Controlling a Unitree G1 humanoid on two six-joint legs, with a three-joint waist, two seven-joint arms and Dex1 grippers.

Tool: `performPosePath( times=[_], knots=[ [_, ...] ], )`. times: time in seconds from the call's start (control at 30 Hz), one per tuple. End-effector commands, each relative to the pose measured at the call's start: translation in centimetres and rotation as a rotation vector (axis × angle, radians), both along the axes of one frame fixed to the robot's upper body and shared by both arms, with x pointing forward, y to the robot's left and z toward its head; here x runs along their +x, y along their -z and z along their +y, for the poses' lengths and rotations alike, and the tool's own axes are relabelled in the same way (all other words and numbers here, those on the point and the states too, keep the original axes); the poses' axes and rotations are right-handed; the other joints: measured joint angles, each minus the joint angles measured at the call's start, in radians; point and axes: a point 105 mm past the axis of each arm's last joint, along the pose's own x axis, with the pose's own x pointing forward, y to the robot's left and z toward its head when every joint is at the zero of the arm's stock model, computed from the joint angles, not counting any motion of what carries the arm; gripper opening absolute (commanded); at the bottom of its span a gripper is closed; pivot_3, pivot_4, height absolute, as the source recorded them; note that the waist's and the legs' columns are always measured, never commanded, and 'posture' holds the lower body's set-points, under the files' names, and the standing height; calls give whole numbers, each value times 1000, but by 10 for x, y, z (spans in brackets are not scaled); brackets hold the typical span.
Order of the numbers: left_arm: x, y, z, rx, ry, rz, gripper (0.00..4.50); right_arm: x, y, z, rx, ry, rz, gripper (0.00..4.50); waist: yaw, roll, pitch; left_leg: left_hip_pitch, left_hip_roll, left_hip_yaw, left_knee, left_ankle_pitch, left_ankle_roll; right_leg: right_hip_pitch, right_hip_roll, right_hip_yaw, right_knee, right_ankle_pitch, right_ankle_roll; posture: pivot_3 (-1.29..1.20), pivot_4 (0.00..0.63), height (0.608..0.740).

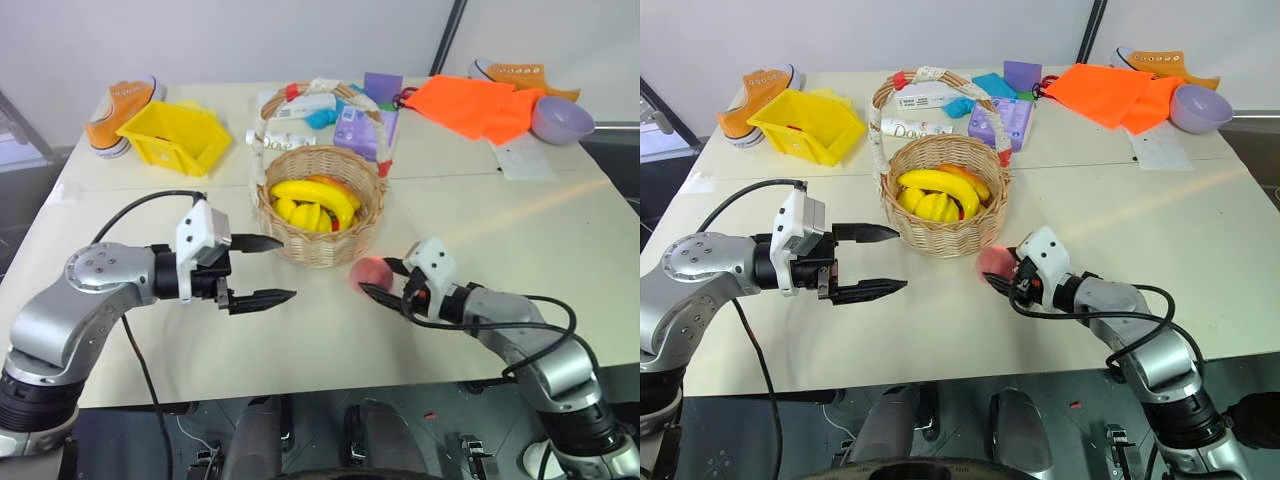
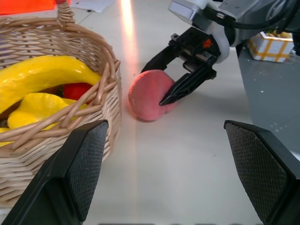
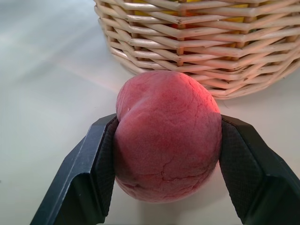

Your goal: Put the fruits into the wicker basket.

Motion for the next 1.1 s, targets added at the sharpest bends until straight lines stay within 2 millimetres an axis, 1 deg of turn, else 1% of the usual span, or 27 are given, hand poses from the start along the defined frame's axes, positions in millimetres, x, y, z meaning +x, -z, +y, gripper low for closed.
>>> performPosePath(
  times=[0.03, 0.07, 0.13, 0.17, 0.23, 0.3, 0.37, 0.4, 0.43, 0.53, 0.6, 0.63, 0.67, 0.7, 0.8, 0.87, 0.9, 0.97, 1.03, 1.1],
  knots=[
    [7, -9, 16, 1, -71, -56, 4261, -27, -46, 23, 40, -218, -125, 2535, 0, 0, 0, 0, 0, 0, 0, 0, 0, 0, 0, 0, 0, 0, 0, 0, 150, 723],
    [10, -10, 21, -7, -97, -59, 4261, -34, -62, 30, 70, -278, -156, 2535, -1, 1, 0, 0, 0, 0, 0, 0, 0, -1, 0, 0, 0, 0, 0, 0, 150, 723],
    [15, -10, 29, -17, -135, -64, 4261, -34, -92, 40, 136, -320, -225, 2535, -6, 1, 0, 0, 1, 0, 0, 0, 0, -1, 0, 0, 0, 0, 0, 0, 150, 723],
    [16, -10, 31, -26, -149, -68, 4261, -28, -106, 44, 170, -308, -264, 2535, -6, 0, 0, 0, 1, 0, 0, 0, 0, -1, 1, 0, 0, 0, 0, 0, 150, 723],
    [18, -11, 33, -43, -162, -72, 4261, -11, -124, 49, 198, -249, -322, 2535, -4, 0, 0, 1, 1, 0, 0, 0, 0, -1, 1, 0, 0, 0, -1, 0, 150, 723],
    [18, -11, 32, -55, -163, -74, 4261, 16, -131, 52, 182, -135, -355, 2535, -2, 0, 0, 0, 1, 0, 0, 0, 0, -1, 1, 0, 0, 0, -1, 0, 150, 723],
    [17, -11, 30, -64, -158, -73, 4261, 48, -131, 57, 183, -4, -349, 2535, -2, 0, 0, 0, 1, 0, 0, 0, 0, -2, 0, 0, 0, 0, -1, 0, 150, 723],
    [16, -11, 28, -70, -156, -74, 4261, 61, -129, 61, 175, 35, -349, 2535, -3, 0, 0, -1, 0, 0, 0, 2, -4, -2, 0, 0, 0, 1, -1, 0, 150, 723],
    [16, -11, 27, -74, -155, -75, 4261, 68, -128, 64, 168, 56, -352, 2535, -3, 0, 0, 0, 0, 0, 0, 3, -5, -2, 0, 0, 0, 1, -1, 0, 150, 723],
    [16, -13, 24, -86, -157, -81, 4261, 76, -125, 72, 189, 56, -340, 2535, 0, 0, 0, -2, 0, 1, 0, 3, -5, -3, 0, 0, 1, 1, -1, 0, 150, 723],
    [15, -13, 23, -91, -160, -82, 4261, 75, -122, 76, 181, 42, -347, 3556, -3, 0, 0, -3, -1, 1, -1, 3, -5, -4, 0, 0, 1, 1, -1, 0, 150, 723],
    [15, -13, 23, -92, -162, -83, 4261, 73, -122, 77, 175, 31, -355, 3713, -3, 0, 0, -3, -1, 1, -1, 3, -4, -4, 0, 0, 1, 1, -1, 0, 150, 723],
    [15, -13, 23, -93, -166, -85, 4261, 70, -123, 78, 169, 20, -371, 4254, -4, 0, 0, -4, -1, 1, -1, 3, -4, -4, 0, 0, 1, 1, -1, 0, 150, 723],
    [15, -14, 23, -98, -172, -86, 4261, 63, -128, 76, 174, -10, -396, 4453, -4, 0, 0, -3, -1, 1, -1, 3, -4, -4, 0, 0, 1, 1, -1, 0, 150, 723],
    [14, -14, 24, -107, -182, -87, 4261, 37, -141, 59, 199, -101, -458, 4453, 2, 0, 0, -3, 0, 1, 0, 3, -4, -4, 0, 0, 1, 1, -1, 0, 150, 723],
    [14, -15, 24, -110, -185, -86, 4261, 27, -144, 46, 202, -114, -463, 4453, -1, 0, 0, -3, -1, 1, 0, 0, 0, -3, -1, 0, 1, 1, -1, 0, 150, 723],
    [14, -15, 24, -113, -186, -87, 4261, 25, -144, 37, 199, -103, -455, 4453, -1, 0, 0, -3, -1, 1, 0, 0, 0, -3, -1, 0, 1, 1, -1, 0, 150, 723],
    [15, -16, 23, -121, -188, -90, 4261, 25, -143, 23, 189, -74, -440, 4453, -1, 0, 0, -1, -1, 1, 0, 0, 0, -2, -1, 0, 1, 1, -1, 0, 150, 723],
    [17, -17, 22, -138, -186, -94, 4261, 35, -140, 7, 167, 14, -428, 4453, -5, 0, 0, 0, 0, 1, -1, 0, 1, -2, 0, 0, 1, 1, -1, 0, 150, 723],
    [19, -19, 19, -152, -182, -99, 4261, 49, -136, -4, 146, 102, -426, 4453, -7, 0, 0, 0, 0, 1, -1, 0, 1, -2, 0, 0, 1, 1, -1, 0, 150, 723]
  ],
)
